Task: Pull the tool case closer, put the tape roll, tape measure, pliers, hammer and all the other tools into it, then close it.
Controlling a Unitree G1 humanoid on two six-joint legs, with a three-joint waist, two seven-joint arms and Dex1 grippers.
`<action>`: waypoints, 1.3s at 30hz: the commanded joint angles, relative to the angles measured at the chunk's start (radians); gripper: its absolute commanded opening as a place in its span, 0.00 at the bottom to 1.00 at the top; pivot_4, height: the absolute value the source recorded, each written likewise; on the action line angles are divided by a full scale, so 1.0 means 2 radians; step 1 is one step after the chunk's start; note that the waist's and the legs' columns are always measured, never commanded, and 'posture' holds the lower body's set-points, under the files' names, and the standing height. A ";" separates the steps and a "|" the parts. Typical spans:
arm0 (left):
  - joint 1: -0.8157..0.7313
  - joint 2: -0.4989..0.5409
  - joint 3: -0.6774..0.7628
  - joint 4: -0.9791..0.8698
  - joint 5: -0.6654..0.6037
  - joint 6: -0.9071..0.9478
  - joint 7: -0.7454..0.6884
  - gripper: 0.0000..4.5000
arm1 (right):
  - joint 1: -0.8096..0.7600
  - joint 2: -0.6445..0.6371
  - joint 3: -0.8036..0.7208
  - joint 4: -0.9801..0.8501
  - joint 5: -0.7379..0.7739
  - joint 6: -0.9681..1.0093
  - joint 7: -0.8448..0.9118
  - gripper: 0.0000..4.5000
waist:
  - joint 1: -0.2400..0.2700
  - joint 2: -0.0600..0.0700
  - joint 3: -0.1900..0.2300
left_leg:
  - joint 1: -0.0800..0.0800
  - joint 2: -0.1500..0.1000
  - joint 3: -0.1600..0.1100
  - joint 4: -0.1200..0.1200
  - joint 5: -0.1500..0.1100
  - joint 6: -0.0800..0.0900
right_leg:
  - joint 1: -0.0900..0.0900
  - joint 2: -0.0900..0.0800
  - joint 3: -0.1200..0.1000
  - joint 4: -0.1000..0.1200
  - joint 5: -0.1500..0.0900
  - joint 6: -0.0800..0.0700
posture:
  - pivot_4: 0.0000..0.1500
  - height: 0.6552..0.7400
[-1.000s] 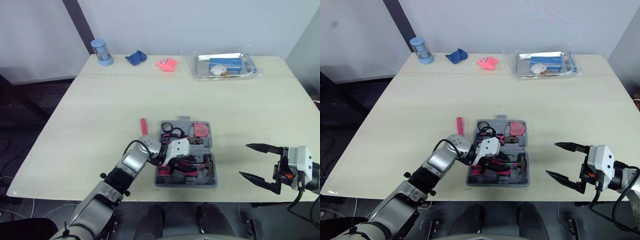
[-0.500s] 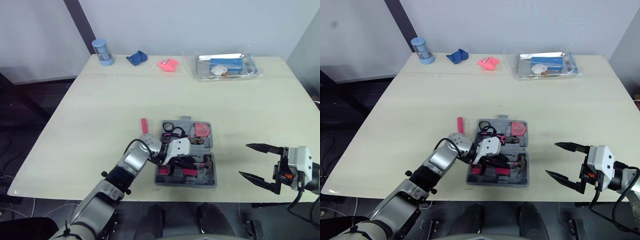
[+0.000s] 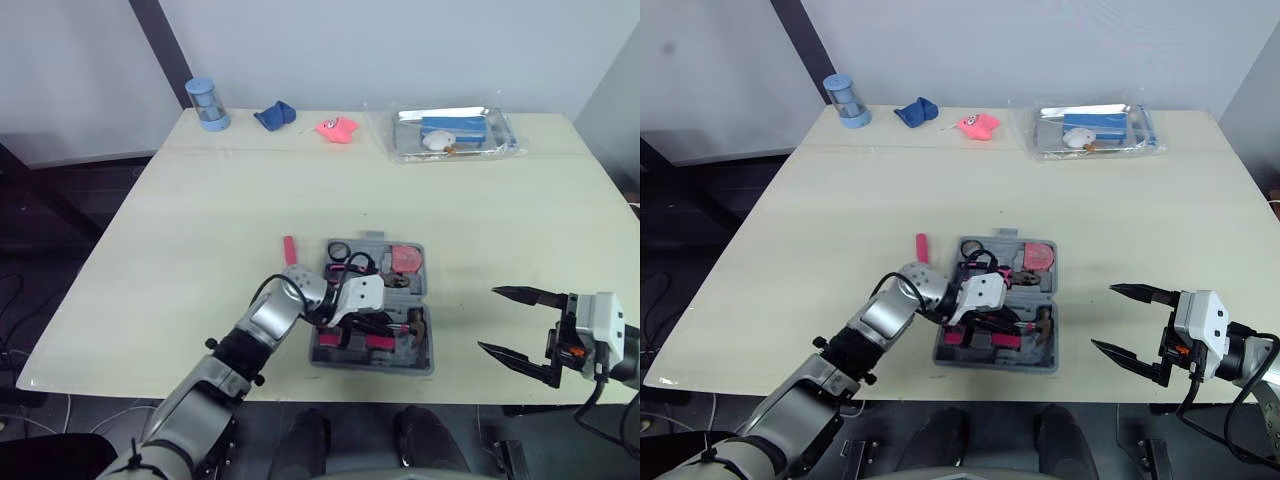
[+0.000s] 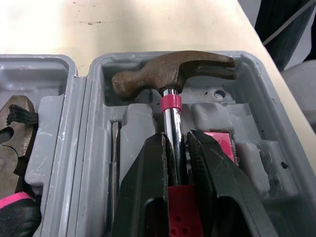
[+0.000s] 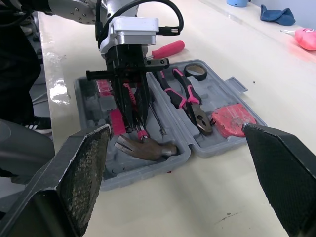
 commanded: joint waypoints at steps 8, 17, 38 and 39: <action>-0.030 0.011 -0.017 -0.065 0.032 0.062 0.011 0.05 | -0.005 0.006 -0.005 -0.009 0.001 -0.009 -0.001 1.00 | 0.000 0.000 0.000 | 0.000 0.000 0.000 0.000 0.000 0.000 | 0.000 0.000 0.000 0.000 0.000 0.000 | 1.00 1.00; -0.037 0.012 -0.038 -0.074 0.055 0.075 0.016 0.05 | -0.003 0.008 -0.007 -0.010 0.000 -0.010 -0.002 1.00 | 0.000 0.000 0.000 | 0.000 0.000 0.000 0.000 0.000 0.000 | 0.000 0.000 0.000 0.000 0.000 0.000 | 1.00 1.00; -0.040 0.000 0.016 -0.085 0.008 0.076 0.032 0.58 | -0.005 0.008 -0.006 -0.006 0.000 -0.013 0.000 1.00 | 0.000 0.000 0.000 | 0.000 0.000 0.000 0.000 0.000 0.000 | 0.000 0.000 0.000 0.000 0.000 0.000 | 1.00 1.00; -0.041 0.000 0.024 -0.081 0.000 0.072 0.033 0.58 | -0.004 0.008 -0.007 -0.006 0.000 -0.013 0.000 1.00 | 0.000 0.000 0.000 | 0.000 0.000 0.000 0.000 0.000 0.000 | 0.000 0.000 0.000 0.000 0.000 0.000 | 1.00 1.00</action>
